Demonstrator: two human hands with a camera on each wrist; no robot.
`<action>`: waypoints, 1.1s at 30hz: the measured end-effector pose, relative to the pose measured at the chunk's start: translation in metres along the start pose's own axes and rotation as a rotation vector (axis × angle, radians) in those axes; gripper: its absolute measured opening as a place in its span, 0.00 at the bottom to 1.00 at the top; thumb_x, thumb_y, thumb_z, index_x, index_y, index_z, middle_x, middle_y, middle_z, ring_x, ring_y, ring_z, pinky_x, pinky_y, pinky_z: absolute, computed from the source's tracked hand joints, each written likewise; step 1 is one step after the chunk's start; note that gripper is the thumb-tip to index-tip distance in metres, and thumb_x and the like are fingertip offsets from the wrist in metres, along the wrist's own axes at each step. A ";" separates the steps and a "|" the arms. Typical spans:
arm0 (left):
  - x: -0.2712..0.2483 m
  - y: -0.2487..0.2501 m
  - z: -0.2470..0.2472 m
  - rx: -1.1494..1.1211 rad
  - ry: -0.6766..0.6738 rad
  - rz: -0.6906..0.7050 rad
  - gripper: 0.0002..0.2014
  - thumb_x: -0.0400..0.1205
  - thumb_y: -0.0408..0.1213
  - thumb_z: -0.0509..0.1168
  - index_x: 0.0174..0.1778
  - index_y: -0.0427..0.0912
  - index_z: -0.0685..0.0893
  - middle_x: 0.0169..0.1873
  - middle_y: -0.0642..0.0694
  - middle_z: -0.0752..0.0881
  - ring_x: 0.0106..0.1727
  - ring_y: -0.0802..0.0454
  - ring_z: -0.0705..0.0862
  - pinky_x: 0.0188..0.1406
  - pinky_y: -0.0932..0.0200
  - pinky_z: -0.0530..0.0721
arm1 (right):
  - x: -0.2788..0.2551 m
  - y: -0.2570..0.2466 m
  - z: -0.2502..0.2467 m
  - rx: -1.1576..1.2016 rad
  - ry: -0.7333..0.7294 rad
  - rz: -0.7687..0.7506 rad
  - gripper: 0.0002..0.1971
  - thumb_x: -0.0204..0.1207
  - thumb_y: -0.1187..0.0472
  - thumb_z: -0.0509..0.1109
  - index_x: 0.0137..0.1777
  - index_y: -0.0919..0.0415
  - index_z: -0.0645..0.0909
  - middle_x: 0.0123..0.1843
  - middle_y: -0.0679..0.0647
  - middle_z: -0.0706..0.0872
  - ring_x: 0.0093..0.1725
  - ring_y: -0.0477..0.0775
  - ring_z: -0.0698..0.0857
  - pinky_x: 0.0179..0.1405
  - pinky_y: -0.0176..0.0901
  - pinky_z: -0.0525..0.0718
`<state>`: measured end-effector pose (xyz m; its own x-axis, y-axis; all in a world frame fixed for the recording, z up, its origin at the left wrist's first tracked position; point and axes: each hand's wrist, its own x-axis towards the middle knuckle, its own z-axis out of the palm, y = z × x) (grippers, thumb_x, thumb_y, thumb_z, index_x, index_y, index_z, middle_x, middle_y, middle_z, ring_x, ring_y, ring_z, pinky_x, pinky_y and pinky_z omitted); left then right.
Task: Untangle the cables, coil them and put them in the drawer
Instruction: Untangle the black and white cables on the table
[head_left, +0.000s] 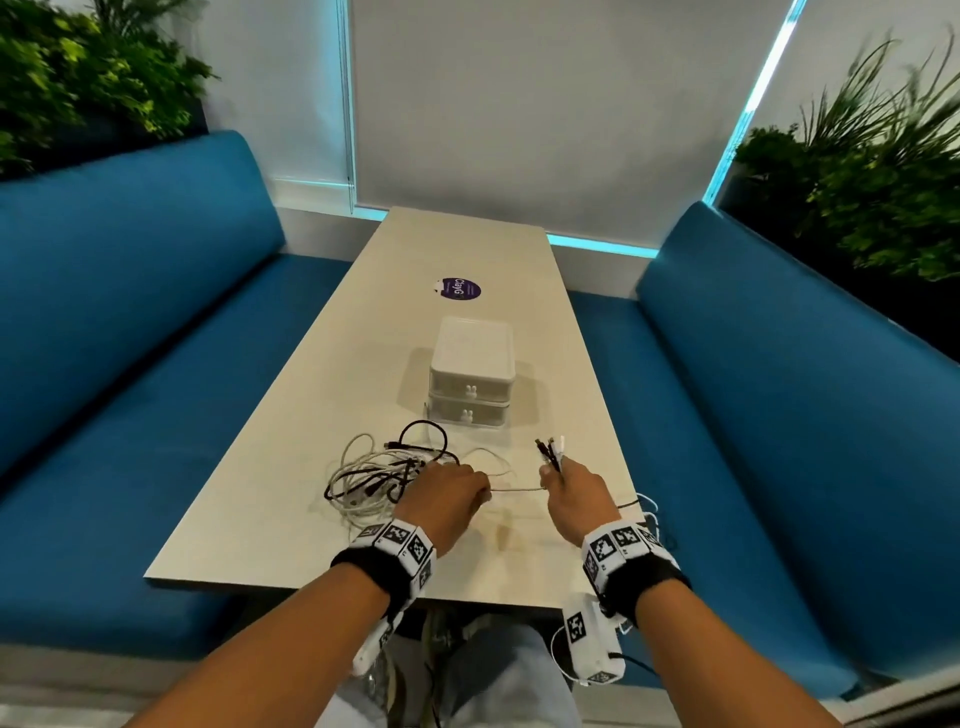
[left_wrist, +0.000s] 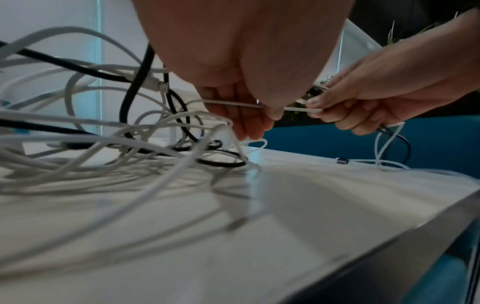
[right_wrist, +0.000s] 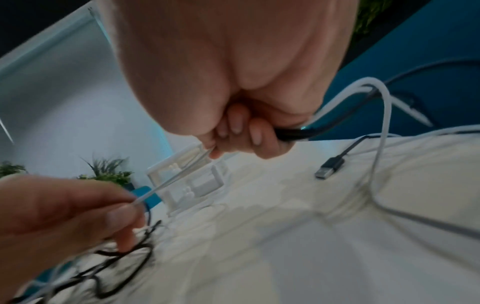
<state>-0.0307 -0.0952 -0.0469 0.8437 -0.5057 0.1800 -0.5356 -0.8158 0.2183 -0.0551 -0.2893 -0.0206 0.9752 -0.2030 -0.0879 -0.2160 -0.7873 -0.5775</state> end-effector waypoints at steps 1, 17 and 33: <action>-0.001 -0.007 0.001 -0.005 -0.006 0.004 0.12 0.89 0.41 0.55 0.56 0.47 0.85 0.52 0.47 0.86 0.56 0.43 0.82 0.58 0.51 0.70 | 0.001 0.006 -0.003 -0.019 0.004 0.033 0.16 0.88 0.53 0.54 0.57 0.61 0.80 0.52 0.62 0.87 0.49 0.64 0.83 0.45 0.47 0.77; -0.011 -0.009 0.009 0.164 -0.101 -0.001 0.07 0.82 0.35 0.61 0.43 0.53 0.78 0.47 0.50 0.85 0.52 0.44 0.80 0.62 0.47 0.64 | 0.000 -0.020 0.006 0.257 -0.119 -0.096 0.15 0.88 0.51 0.51 0.47 0.55 0.76 0.36 0.50 0.89 0.43 0.54 0.88 0.54 0.57 0.85; -0.017 -0.048 0.017 0.237 0.071 0.045 0.02 0.76 0.44 0.73 0.39 0.55 0.86 0.38 0.56 0.85 0.47 0.50 0.84 0.58 0.47 0.66 | -0.007 -0.011 0.015 -0.511 -0.200 -0.229 0.16 0.88 0.50 0.52 0.61 0.60 0.74 0.52 0.63 0.84 0.50 0.66 0.85 0.43 0.50 0.78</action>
<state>-0.0190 -0.0524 -0.0764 0.8099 -0.5290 0.2534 -0.5421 -0.8401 -0.0214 -0.0589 -0.2699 -0.0260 0.9791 0.0795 -0.1869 0.0535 -0.9886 -0.1406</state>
